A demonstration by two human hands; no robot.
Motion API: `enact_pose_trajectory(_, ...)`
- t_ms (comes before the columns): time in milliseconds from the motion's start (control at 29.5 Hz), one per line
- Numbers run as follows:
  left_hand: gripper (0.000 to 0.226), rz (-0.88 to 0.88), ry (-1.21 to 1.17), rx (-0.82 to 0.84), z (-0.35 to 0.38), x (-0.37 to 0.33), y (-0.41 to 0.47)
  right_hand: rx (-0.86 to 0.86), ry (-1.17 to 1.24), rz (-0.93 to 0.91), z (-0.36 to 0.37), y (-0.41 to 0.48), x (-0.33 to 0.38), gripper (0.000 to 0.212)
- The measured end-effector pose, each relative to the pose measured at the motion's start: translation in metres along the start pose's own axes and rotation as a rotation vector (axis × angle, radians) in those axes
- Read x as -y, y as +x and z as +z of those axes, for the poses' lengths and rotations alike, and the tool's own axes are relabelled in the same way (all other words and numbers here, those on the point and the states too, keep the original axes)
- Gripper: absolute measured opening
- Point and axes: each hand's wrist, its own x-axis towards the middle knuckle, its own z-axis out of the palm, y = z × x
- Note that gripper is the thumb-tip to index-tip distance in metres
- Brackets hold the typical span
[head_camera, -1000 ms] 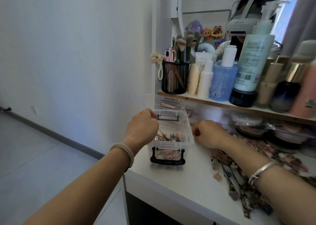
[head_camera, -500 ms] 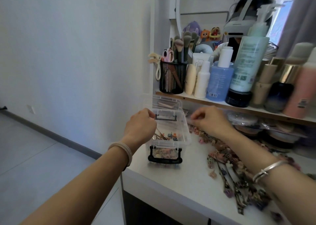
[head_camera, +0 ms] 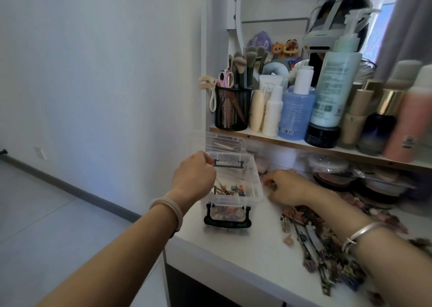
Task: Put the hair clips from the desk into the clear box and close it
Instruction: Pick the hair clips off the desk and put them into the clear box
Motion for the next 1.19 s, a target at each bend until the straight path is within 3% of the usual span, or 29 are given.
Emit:
enact_pose_trajectory(610,0.035,0.004,-0.008,0.005,0.0,0.002,-0.001,-0.113,0.115,-0.095,-0.002,-0.003,0.0,0.021)
enact_pose_trajectory(677,0.035,0.004,-0.008,0.005,0.0,0.0,-0.001,-0.269,0.293,-0.099,-0.013,-0.006,0.006,0.014)
enact_pose_trajectory(745,0.036,0.005,-0.008,0.002,0.0,-0.001,-0.001,-0.382,0.632,-0.13,-0.031,-0.014,0.019,0.009)
enact_pose_trajectory(813,0.036,0.005,-0.006,0.002,0.001,-0.002,-0.001,-0.321,0.869,-0.203,-0.046,-0.022,0.033,0.009)
enact_pose_trajectory(880,0.036,0.001,-0.008,0.005,0.002,-0.003,-0.002,-0.205,0.843,-0.234,-0.051,-0.026,0.04,0.01)
enact_pose_trajectory(1016,0.036,-0.023,-0.024,0.002,0.0,-0.002,-0.003,-0.323,0.746,-0.076,-0.04,-0.012,0.024,0.016)
enact_pose_trajectory(1185,0.036,-0.034,-0.039,0.001,-0.002,-0.002,-0.001,-0.152,0.224,0.008,0.004,0.001,0.002,0.026)
